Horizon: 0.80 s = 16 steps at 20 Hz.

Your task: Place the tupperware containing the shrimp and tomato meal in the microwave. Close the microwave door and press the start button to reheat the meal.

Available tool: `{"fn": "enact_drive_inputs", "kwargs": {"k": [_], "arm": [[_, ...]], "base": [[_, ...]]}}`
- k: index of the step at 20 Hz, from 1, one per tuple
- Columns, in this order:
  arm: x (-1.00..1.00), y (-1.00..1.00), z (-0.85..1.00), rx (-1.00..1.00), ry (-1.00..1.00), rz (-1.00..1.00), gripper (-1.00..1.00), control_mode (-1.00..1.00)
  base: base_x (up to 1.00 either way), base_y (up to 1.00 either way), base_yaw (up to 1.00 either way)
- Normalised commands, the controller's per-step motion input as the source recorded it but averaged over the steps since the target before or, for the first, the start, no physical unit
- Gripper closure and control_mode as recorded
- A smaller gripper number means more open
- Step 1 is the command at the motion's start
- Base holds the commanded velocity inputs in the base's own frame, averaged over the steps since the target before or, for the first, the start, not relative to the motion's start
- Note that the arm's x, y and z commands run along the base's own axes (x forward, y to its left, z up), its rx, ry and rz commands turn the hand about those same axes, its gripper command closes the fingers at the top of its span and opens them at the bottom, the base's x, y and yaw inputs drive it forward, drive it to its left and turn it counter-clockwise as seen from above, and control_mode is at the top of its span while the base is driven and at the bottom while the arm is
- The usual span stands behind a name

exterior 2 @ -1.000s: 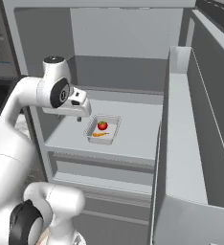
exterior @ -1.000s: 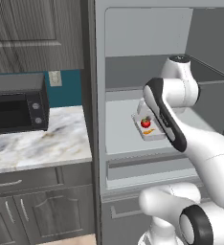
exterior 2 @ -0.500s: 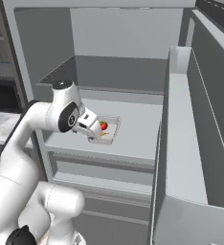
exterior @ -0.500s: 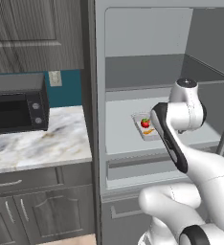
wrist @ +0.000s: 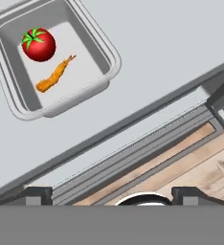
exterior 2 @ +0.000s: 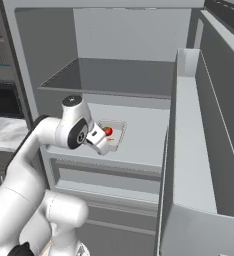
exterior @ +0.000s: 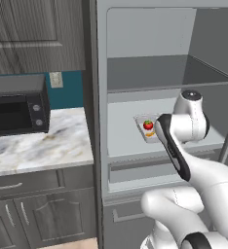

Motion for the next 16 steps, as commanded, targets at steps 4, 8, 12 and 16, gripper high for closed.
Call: {"fn": "enact_drive_inputs", "kwargs": {"k": [4, 8, 12, 16], "arm": [[0.21, 0.00, -0.14, 0.14, -0.07, -0.06, -1.00, -1.00], [0.21, 0.00, -0.06, 0.12, -0.09, -0.08, -1.00, -1.00], [0.30, 0.00, -0.03, 0.07, -0.04, -0.08, -1.00, -1.00], [0.27, -0.02, -0.11, 0.04, 0.00, -0.02, -1.00, -1.00]], "base": [[0.00, 0.00, 0.00], [0.00, 0.00, 0.00], [0.00, 0.00, 0.00], [0.00, 0.00, 0.00]]}}
